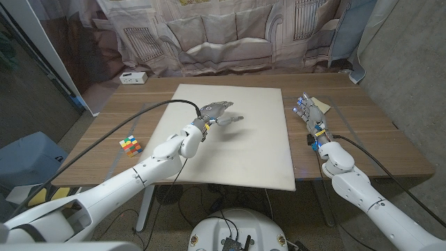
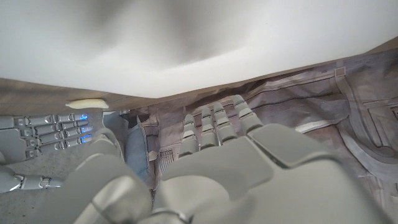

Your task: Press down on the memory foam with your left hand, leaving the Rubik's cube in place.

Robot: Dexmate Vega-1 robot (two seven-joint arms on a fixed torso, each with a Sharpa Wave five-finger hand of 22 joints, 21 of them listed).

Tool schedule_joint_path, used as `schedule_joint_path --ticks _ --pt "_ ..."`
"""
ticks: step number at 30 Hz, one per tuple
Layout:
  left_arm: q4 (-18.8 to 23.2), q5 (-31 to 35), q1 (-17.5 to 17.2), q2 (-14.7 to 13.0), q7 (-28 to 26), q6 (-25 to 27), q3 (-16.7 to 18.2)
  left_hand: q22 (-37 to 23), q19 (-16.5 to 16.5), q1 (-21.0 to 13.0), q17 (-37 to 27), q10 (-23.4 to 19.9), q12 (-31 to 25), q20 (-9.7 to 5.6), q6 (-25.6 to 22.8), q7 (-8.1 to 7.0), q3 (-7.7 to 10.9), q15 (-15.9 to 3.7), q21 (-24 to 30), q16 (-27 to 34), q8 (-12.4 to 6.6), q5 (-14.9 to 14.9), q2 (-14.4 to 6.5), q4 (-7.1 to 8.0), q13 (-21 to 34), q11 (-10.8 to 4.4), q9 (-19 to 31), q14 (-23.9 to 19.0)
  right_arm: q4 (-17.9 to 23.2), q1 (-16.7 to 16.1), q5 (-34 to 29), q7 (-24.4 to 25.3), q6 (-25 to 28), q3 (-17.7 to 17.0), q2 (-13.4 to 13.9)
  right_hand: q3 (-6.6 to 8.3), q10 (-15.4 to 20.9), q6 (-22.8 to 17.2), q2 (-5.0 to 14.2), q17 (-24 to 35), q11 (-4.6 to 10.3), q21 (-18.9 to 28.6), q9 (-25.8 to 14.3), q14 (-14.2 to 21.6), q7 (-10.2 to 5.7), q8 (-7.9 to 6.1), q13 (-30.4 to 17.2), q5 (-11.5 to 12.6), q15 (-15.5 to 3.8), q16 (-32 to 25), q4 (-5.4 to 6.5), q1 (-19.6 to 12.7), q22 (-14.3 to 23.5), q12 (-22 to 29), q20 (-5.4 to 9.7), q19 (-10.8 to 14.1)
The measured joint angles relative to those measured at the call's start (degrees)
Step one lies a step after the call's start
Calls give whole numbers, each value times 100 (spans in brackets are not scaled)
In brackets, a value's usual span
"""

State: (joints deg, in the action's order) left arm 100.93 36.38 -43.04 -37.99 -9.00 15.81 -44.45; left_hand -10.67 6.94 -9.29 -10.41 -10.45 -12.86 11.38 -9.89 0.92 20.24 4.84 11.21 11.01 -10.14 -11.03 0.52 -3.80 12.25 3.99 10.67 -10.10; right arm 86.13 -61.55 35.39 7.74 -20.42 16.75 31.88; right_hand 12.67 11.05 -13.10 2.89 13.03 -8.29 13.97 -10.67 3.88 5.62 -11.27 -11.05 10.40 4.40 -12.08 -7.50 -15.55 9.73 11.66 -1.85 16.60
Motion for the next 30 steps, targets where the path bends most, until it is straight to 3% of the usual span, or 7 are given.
schedule_joint_path --ticks 13,30 --pt "-254 -1130 -114 67 -128 -626 392 0 -99 31 0 -61 0 17 -33 32 0 6 0 0 -27 0 -31 0 0 61 0 6 -18 3 3 -23 -10 0 0 0 0 0 0 1 0 -23 0 0 0 0 0 0 0 0 0 0 0 0 -21 21" --pt "-362 -1827 -191 54 -307 -920 633 0 -99 31 0 -83 0 17 -65 63 0 27 0 0 -55 0 -31 0 0 83 0 -15 -21 -17 13 -44 -55 -8 1 0 0 0 30 2 0 -23 0 0 0 0 0 0 0 0 0 30 0 0 -21 20"
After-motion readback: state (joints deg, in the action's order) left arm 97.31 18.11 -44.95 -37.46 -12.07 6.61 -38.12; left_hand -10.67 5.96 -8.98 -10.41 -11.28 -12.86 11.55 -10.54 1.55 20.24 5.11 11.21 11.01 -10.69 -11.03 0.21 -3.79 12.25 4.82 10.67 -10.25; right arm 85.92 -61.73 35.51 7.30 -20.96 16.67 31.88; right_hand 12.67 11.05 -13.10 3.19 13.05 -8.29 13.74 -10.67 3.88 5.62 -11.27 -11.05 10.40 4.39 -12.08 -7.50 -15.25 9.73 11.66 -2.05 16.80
